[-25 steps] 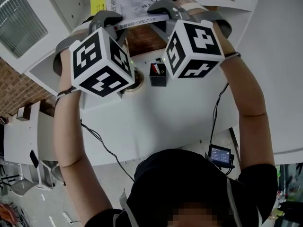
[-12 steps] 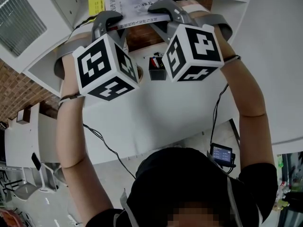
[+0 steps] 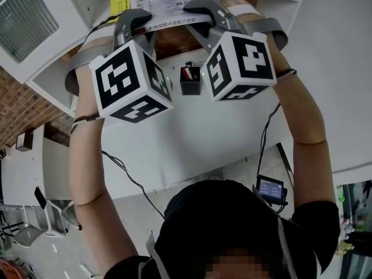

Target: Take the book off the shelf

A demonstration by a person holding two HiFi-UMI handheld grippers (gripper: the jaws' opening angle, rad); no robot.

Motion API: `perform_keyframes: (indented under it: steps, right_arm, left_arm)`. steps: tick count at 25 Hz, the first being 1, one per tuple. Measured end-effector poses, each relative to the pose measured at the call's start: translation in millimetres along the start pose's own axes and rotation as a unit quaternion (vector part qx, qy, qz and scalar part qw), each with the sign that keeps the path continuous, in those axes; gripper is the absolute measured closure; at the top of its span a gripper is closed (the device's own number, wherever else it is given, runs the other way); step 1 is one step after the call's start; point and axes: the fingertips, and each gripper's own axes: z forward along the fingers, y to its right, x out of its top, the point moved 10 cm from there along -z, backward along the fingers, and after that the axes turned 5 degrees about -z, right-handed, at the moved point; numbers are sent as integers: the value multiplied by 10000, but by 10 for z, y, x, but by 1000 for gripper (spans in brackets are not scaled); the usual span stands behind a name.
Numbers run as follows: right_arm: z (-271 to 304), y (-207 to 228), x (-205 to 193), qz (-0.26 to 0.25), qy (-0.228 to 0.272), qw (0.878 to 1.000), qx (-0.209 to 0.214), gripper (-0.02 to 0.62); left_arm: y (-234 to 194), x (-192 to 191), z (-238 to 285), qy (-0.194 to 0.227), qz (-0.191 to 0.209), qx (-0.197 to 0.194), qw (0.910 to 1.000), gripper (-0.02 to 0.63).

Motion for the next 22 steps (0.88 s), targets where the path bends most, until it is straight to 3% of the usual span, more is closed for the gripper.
perform_keyframes:
  steps: [16,22]
  right_arm:
    - [-289,-66,240,-1,-67,9999,-121,528]
    - [-396,-69,341,73,-102,9998,-184,528]
  left_arm:
    - [84,-36,-355,179,143,193,9996,531]
    - [105,-54,-498,283,328,436,9981,531]
